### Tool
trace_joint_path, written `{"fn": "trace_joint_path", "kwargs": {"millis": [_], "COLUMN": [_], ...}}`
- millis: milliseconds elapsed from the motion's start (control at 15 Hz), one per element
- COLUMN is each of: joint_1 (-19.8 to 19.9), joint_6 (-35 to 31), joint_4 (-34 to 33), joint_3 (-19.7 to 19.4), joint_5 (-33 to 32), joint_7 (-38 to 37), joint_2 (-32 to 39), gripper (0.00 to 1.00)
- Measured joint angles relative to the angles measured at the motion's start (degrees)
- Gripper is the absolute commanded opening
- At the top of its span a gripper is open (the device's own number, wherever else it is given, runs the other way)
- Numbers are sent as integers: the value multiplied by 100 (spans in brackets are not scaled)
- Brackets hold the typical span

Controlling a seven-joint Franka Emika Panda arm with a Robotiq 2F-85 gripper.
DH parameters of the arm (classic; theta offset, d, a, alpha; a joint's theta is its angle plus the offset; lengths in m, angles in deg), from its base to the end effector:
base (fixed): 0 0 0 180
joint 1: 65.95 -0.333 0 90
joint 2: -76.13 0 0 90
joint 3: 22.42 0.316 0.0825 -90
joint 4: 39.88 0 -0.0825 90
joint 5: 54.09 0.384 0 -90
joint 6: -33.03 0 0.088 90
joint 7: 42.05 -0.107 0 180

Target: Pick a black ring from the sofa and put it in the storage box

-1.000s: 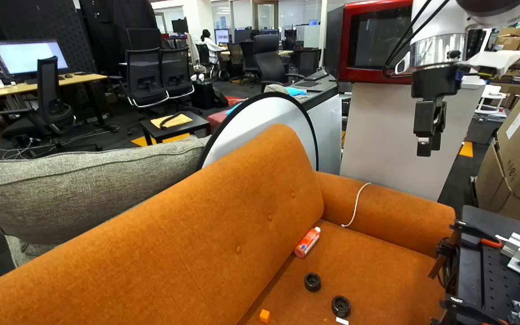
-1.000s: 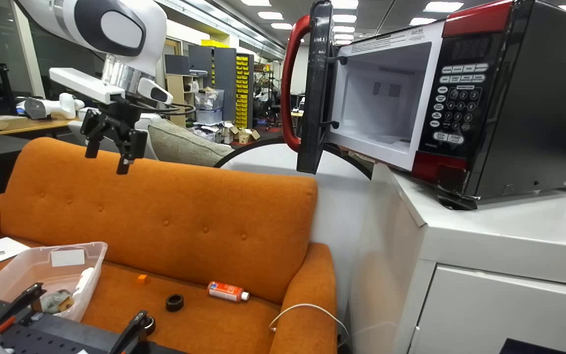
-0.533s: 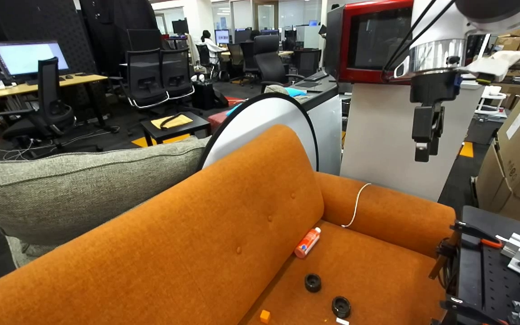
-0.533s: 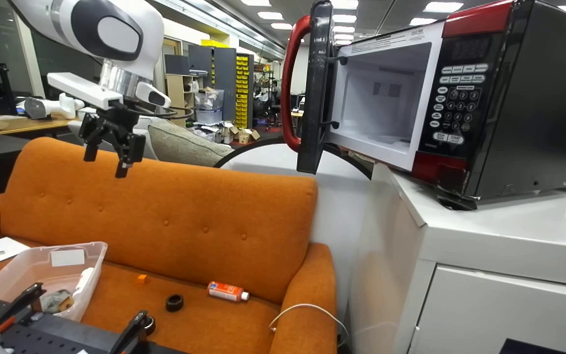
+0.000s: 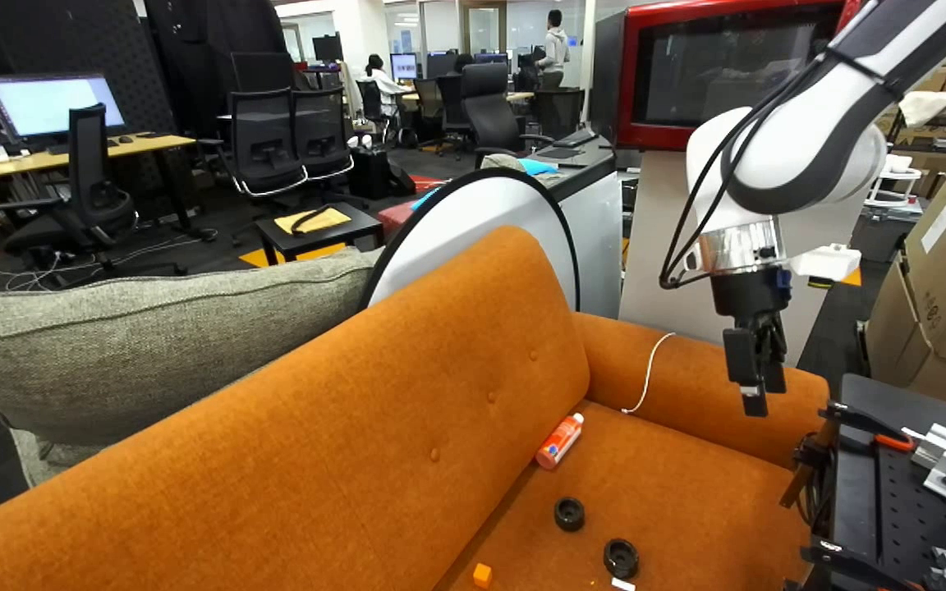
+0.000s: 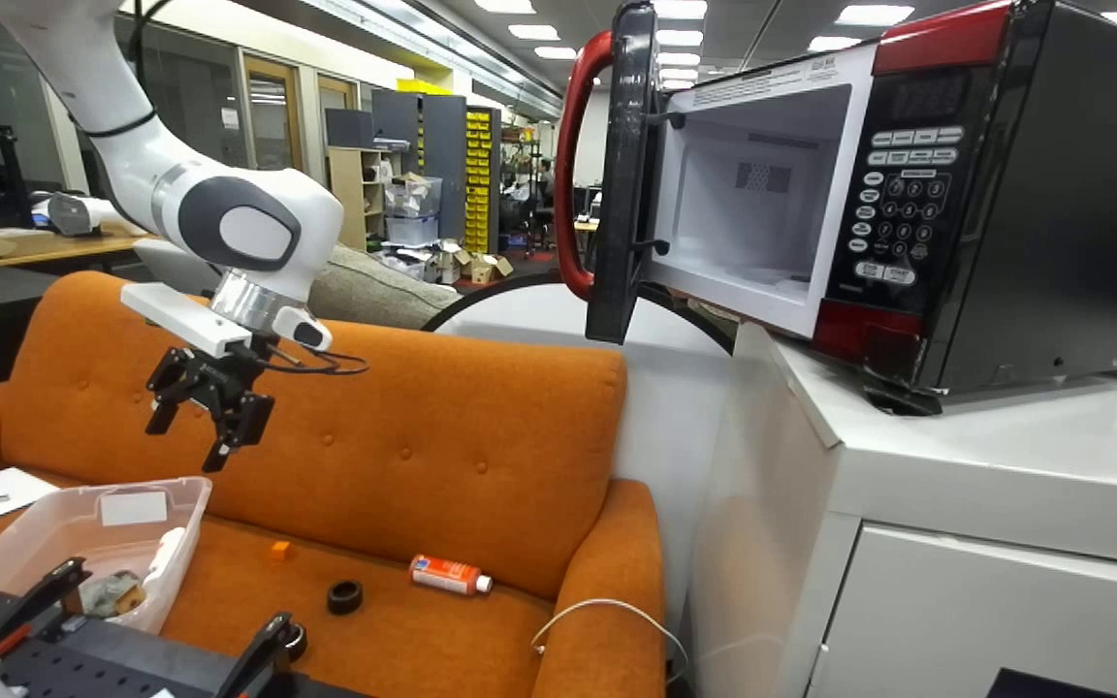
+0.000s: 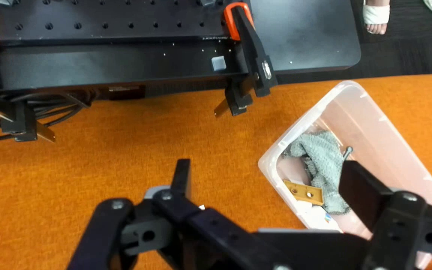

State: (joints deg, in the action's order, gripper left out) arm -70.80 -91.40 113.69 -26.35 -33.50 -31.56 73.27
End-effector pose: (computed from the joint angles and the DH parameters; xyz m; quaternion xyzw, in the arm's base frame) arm 0.3598 0.0197 0.2245 -0.9663 0.0356 0.2130 0.1405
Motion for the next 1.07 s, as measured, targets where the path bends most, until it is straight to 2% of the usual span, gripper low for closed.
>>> {"fn": "trace_joint_path", "kwargs": {"millis": [733,867,1067], "joint_1": [26,37,49], "joint_6": [45,-32,-744], "joint_4": [26,-15,-178], "joint_3": [31,31,92], "joint_5": [0,0,17], "joint_7": [-4,-4,-1], "joint_2": [-118,144,874], "gripper": [100,100,100]}}
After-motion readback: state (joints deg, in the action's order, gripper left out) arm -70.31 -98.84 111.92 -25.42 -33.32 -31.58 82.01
